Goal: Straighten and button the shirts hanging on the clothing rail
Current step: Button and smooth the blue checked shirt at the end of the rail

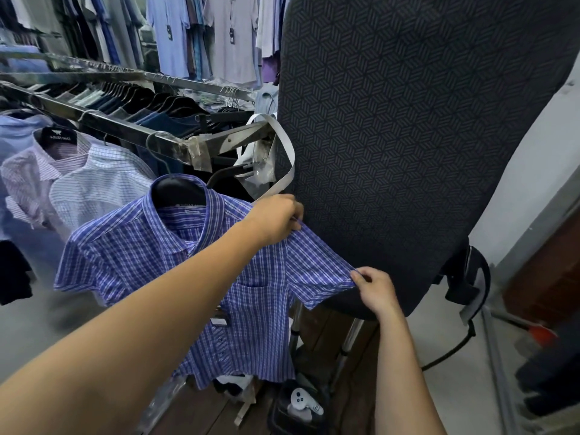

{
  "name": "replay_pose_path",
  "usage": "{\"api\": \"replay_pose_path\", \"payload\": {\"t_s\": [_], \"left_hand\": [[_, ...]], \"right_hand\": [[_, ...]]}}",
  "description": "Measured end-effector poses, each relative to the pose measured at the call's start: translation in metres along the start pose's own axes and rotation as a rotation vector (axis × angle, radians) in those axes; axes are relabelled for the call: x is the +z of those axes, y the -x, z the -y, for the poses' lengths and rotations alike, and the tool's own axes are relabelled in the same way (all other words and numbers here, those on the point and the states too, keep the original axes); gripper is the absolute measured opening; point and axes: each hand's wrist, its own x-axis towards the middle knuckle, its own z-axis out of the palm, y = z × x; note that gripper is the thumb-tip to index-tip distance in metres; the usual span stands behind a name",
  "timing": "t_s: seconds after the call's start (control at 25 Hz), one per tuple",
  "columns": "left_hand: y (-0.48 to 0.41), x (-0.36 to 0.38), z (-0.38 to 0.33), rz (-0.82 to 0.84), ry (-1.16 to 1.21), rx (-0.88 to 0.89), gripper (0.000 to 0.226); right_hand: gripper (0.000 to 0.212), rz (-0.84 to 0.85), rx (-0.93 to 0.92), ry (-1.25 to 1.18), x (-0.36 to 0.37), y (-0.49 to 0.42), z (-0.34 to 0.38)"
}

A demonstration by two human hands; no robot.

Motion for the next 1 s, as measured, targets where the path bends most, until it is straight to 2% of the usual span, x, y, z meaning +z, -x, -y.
{"api": "replay_pose_path", "payload": {"t_s": [0.12,0.2,0.36,0.52,0.64,0.72,0.8,0.88,1.0], "left_hand": [[0.018,0.017,-0.021,-0.32,-0.049,-0.034,0.024],[0.033,0.035,-0.035,-0.414,0.027,-0.085,0.028],[0.062,0.075,-0.042,-0.31,0.402,-0.313,0.033],[0.09,0.125,-0.041,-0.258,0.637,-0.616,0.038],[0.1,0.168,-0.042,-0.035,0.832,-0.864,0.044],[0.101,0.186,-0.046,0.188,1.077,-1.032,0.042],[0.1,0.189,-0.049,0.307,1.353,-1.156,0.045],[0.098,0.187,-0.052,0.268,1.587,-1.187,0.035],[0.095,0.188,-0.058,0.22,1.759,-1.209,0.027]], "right_hand": [[0.014,0.102,-0.017,0.051,-0.005,0.003,0.003],[0.012,0.147,0.008,0.06,-0.008,0.005,0.008],[0.009,0.183,0.036,0.117,-0.008,0.0,0.012],[0.008,0.256,0.065,0.145,-0.005,-0.002,0.01],[0.016,0.322,0.066,0.179,-0.006,0.0,0.012],[0.017,0.335,0.061,0.192,-0.008,0.002,0.012],[0.017,0.321,0.038,0.224,-0.011,0.003,0.014],[0.017,0.308,0.015,0.254,-0.014,0.002,0.015],[0.012,0.341,0.017,0.305,-0.018,0.003,0.02]]}}
